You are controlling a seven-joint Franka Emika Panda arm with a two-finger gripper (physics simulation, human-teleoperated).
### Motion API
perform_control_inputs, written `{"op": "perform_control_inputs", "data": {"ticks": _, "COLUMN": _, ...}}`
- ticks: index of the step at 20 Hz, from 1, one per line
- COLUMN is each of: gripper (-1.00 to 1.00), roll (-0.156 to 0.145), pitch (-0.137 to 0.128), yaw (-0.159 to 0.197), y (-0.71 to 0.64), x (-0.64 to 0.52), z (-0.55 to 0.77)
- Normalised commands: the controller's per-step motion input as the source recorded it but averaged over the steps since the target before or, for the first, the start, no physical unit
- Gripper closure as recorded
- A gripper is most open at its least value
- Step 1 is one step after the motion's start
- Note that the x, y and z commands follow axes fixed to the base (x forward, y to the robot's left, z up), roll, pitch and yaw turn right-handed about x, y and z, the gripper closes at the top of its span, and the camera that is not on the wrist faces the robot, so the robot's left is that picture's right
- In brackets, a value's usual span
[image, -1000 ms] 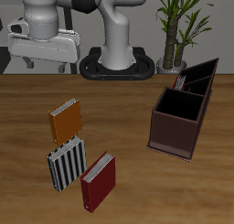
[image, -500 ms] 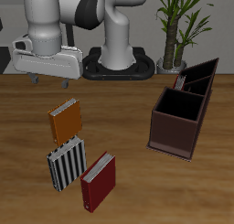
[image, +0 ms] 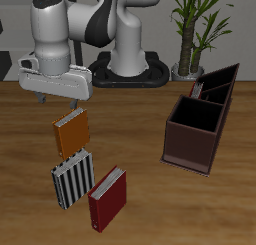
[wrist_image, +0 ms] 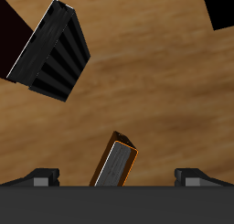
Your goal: Place the right red book into the left desk caddy's front compartment and place the orange book into the left desk caddy's left compartment and place the striped book into the left desk caddy's left compartment
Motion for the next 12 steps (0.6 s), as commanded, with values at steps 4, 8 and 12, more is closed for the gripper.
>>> {"op": "perform_control_inputs", "data": {"ticks": 4, "gripper": -1.0, "roll": 0.025, "pitch": -0.044, "yaw": -0.08, "y": 0.07, "x": -0.1, "z": -0.26}}
{"op": "perform_control_inputs", "data": {"ticks": 8, "gripper": -1.0, "roll": -0.085, "pitch": 0.017, "yaw": -0.069, "y": -0.17, "x": -0.04, "z": -0.24}}
{"op": "perform_control_inputs", "data": {"ticks": 12, "gripper": -1.0, "roll": 0.021, "pitch": -0.004, "yaw": -0.027, "y": 0.06, "x": -0.08, "z": -0.2}}
